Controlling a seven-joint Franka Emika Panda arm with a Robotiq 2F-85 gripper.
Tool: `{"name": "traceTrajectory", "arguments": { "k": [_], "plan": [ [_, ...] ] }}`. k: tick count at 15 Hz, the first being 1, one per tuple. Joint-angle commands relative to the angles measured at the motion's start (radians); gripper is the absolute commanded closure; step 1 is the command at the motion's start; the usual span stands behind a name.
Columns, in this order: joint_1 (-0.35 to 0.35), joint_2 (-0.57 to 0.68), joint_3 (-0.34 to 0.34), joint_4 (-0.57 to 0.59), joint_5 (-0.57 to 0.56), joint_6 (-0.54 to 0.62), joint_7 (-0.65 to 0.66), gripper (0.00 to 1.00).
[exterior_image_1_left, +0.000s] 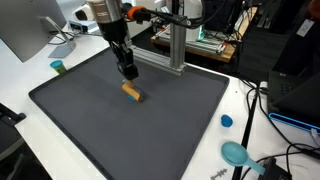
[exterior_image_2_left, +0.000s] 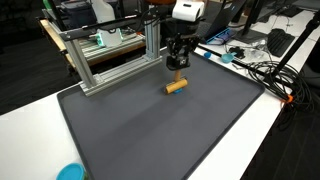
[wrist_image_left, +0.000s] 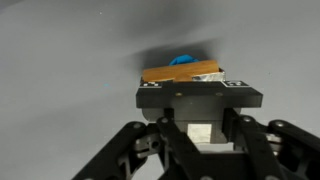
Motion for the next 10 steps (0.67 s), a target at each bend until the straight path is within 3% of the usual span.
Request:
{"name": "traceTrajectory", "arguments": {
  "k": [1,4,7,10],
  "plan": [
    [-0.008,0.005,0.004,-0.003,0.034,-0.043,-0.035,0.78],
    [-0.023,-0.01,0.009,-0.008,0.068,-0.025,-0.058,0.78],
    [-0.059,-0.04,0.034,-0.027,0.171,0.011,-0.149,0.78],
    [-0.056,-0.041,0.019,-0.032,0.157,-0.02,-0.169,0.78]
  ]
}}
